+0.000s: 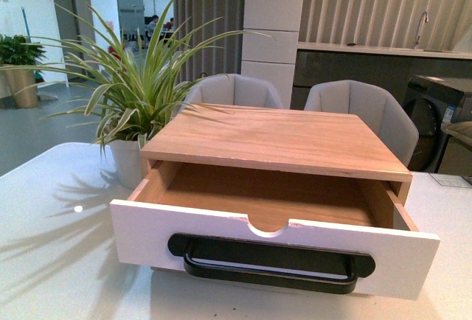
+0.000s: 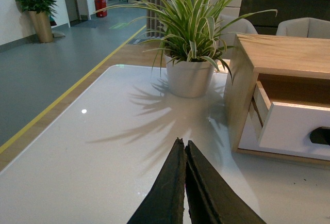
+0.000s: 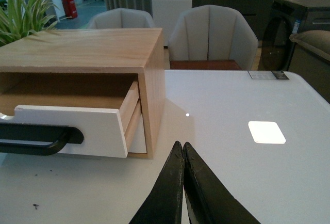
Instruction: Pull drawer
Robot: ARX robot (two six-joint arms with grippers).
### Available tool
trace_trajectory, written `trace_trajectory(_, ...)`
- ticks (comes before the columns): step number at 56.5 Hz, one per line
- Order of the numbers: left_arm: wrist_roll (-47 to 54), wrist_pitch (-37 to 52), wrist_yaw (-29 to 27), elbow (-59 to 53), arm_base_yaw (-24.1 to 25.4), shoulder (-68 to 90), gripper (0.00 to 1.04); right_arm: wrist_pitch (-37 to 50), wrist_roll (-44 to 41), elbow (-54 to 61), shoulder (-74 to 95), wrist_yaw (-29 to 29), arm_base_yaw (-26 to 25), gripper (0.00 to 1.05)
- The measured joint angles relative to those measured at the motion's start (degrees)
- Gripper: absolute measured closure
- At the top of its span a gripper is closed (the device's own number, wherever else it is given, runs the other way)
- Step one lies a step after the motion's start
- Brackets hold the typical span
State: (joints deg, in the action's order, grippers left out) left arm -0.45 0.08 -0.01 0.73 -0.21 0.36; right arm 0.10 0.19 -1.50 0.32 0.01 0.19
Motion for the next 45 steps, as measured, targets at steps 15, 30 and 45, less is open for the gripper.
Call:
trace_trajectory(15,-0.02,0.00,-0.02,0.00,0.00,0.00,0.73,0.00,-0.02,0.00,0.00,0.00,0.00,0.72)
trace_trajectory(30,0.00,0.00,-0.02,0.00,0.00,0.00,0.21,0.00,-0.02,0.00,0.00,0.00,0.00,0.19)
trace_trajectory(45,0.17,0.00,0.00,0.00,0.00,0.00,0.07,0.00,-0.02,0.00,0.00,0.00,0.00,0.09)
